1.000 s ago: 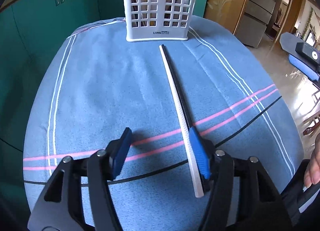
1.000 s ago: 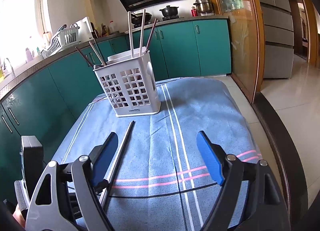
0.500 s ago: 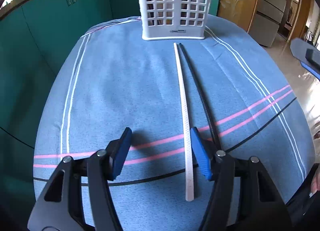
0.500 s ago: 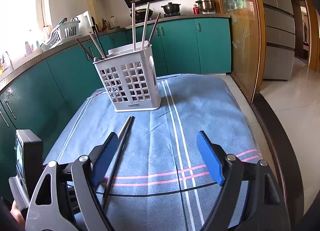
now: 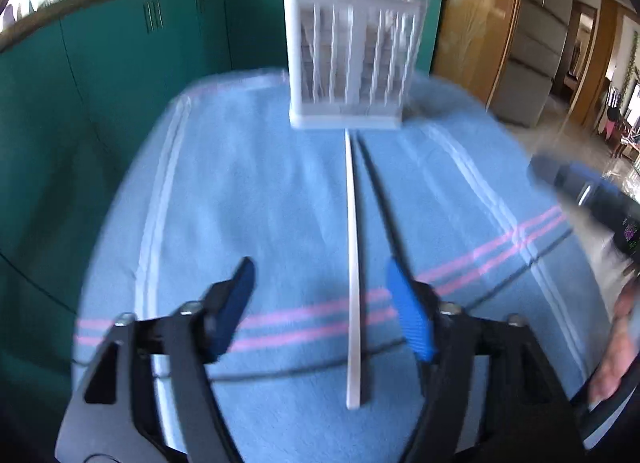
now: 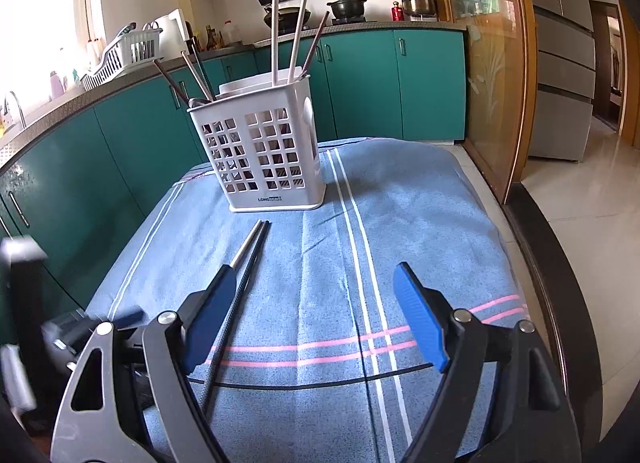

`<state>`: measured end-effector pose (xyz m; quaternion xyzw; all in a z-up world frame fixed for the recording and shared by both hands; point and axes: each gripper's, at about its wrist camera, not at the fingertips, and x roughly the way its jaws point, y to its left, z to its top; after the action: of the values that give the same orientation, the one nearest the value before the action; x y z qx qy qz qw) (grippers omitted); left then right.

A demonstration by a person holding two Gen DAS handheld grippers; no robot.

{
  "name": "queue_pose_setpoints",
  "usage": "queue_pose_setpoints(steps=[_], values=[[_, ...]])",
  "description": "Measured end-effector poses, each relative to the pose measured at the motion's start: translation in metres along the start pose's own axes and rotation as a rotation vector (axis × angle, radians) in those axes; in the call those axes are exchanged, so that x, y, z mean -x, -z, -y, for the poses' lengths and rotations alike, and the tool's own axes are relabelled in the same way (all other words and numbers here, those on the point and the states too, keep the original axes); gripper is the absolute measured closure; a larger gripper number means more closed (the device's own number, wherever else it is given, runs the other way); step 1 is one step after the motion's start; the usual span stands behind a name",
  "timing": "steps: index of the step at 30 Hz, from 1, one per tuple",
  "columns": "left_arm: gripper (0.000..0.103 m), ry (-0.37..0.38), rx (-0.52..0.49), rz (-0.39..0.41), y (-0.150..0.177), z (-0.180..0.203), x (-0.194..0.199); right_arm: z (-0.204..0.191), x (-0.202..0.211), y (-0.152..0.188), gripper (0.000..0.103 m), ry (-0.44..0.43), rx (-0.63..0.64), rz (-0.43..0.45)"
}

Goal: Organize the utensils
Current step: 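Close the left tool on the white chopstick and lift it, then lower the right tool onto the black chopstick and close its fingers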

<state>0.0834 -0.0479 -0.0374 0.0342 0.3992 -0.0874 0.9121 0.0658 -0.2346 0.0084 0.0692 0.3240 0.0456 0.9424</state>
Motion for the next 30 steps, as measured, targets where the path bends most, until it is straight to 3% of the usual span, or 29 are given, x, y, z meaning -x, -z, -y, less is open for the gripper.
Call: queue_pose_setpoints(steps=[4, 7, 11, 16, 24, 26, 28, 30], values=[[0.034, 0.058, -0.031, -0.036, -0.031, 0.000, -0.014, 0.000, -0.008, -0.002, 0.024, 0.022, -0.005, -0.016], [0.050, 0.058, -0.075, -0.096, -0.053, 0.005, -0.047, 0.004, -0.011, -0.003, 0.024, 0.016, -0.035, -0.026], [0.059, 0.055, -0.081, -0.160, -0.062, 0.005, -0.085, 0.009, -0.016, -0.002, 0.024, 0.025, -0.041, -0.040], [0.063, 0.058, -0.091, -0.171, -0.065, 0.003, -0.110, 0.010, -0.019, 0.000, 0.024, 0.018, -0.038, -0.052], [0.064, 0.042, -0.042, -0.175, -0.097, 0.005, -0.139, 0.001, -0.025, 0.000, 0.024, -0.001, -0.015, -0.068], [0.069, 0.047, -0.048, -0.168, -0.098, 0.005, -0.140, -0.001, -0.028, 0.000, 0.024, 0.002, -0.005, -0.077], [0.097, 0.052, -0.058, -0.165, -0.098, 0.006, -0.140, -0.004, -0.030, -0.001, 0.024, 0.009, 0.007, -0.082], [0.098, 0.058, -0.063, -0.170, -0.098, 0.004, -0.138, -0.007, -0.035, -0.003, 0.024, 0.018, 0.019, -0.093]])
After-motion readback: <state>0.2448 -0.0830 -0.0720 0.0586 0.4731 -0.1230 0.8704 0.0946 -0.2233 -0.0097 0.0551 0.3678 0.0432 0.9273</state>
